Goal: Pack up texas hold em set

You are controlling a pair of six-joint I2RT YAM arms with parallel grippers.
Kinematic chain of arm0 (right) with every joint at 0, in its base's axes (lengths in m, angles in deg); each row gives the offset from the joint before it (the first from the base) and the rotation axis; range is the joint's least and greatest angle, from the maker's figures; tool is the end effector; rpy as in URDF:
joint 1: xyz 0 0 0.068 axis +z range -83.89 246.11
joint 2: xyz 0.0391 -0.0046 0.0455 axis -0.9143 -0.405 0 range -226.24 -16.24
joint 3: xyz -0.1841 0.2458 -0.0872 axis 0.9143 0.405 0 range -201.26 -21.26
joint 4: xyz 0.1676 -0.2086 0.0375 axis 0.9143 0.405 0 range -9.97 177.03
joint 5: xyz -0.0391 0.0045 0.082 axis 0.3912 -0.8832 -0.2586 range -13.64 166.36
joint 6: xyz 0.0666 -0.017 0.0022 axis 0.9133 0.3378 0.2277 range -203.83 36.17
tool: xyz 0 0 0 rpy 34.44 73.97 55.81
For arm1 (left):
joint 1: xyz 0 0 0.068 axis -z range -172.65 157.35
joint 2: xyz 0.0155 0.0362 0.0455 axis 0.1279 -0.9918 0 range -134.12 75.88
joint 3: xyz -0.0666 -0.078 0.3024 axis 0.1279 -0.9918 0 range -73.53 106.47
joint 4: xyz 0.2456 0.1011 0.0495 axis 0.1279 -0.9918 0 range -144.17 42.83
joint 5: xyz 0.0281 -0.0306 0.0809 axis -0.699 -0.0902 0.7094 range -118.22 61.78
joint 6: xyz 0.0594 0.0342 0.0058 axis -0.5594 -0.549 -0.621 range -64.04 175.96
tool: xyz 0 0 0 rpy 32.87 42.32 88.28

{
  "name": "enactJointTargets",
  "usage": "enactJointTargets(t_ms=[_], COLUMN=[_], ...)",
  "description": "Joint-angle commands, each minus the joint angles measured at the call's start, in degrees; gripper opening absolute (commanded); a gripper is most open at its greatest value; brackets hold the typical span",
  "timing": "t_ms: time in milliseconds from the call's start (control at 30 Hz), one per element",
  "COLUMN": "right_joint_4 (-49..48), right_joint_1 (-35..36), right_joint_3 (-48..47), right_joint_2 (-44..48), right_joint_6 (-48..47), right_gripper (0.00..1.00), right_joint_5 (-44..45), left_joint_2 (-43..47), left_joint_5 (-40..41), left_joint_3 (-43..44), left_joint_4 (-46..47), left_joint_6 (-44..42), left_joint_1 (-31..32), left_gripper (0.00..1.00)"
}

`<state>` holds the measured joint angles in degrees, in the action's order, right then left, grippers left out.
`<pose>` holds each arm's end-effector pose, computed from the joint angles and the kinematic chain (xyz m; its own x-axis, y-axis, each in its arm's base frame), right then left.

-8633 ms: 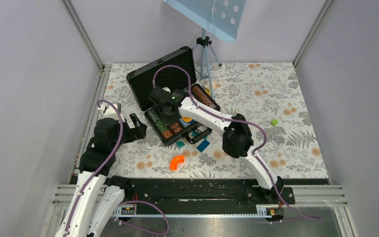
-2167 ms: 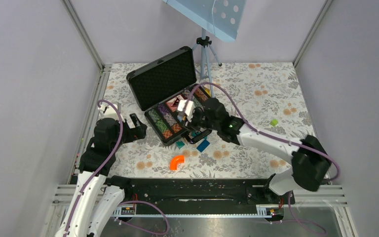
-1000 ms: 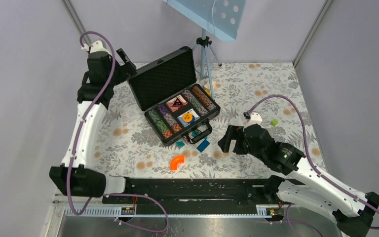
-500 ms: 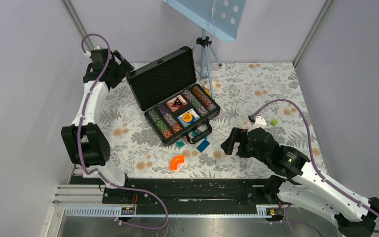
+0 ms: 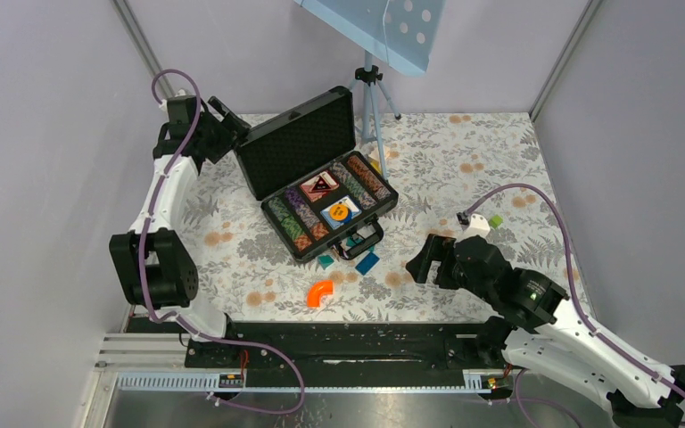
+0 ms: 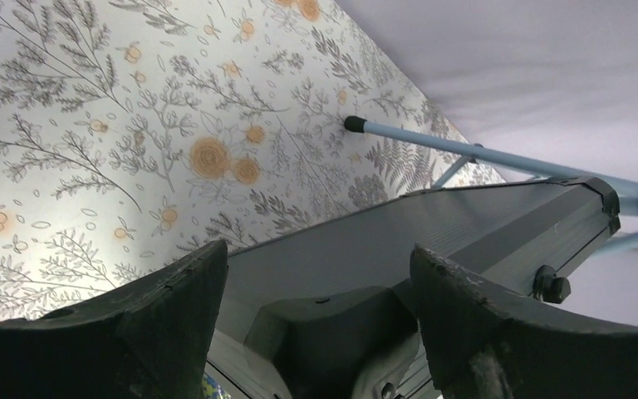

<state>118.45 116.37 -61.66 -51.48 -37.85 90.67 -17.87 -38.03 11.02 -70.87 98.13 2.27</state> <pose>0.0875 0.0837 0.3058 -0.6845 0.2666 -0.6786 -0.1740 0.8441 0.5072 0.4084 0.0268 0.3732 -0.4381 -0.7031 -0.5602 -0.3223 0.7046 -0.6322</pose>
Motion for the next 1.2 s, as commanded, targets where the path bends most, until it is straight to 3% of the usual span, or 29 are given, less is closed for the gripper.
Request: enactJointTargets(t_ms=[0,600,700,767,933,1167], right_joint_4=[1.31,2.33,2.8,2.83,1.92,1.47], right_joint_1=[0.09,0.09,0.1,0.1,0.1,0.1], right_joint_3=[-0.22,1.95,1.96,1.87,3.34,5.08], right_joint_2=[0.08,1.14,1.64,2.51,7.87,10.58], right_joint_6=[0.34,1.53,0.84,0.03,-0.25,-1.0], right_gripper=[0.93,0.93,0.93,0.99,0.99,0.98], right_joint_5=[1.97,2.89,4.25,5.9,11.79,13.39], left_joint_2=[3.87,13.51,14.56,15.0,16.62,18.66], left_joint_5=[-4.38,-6.84,-7.35,-7.19,-7.25,-7.46], left_joint_3=[-3.48,-17.89,-19.34,-20.41,-24.08,-27.58], left_joint_4=[3.13,7.83,8.17,8.26,8.85,9.38], left_joint_6=[0.37,1.07,1.16,1.01,1.07,1.24], left_joint_1=[0.55,2.34,2.65,2.98,3.36,4.39], left_gripper=[0.79,0.79,0.78,0.78,0.78,0.78])
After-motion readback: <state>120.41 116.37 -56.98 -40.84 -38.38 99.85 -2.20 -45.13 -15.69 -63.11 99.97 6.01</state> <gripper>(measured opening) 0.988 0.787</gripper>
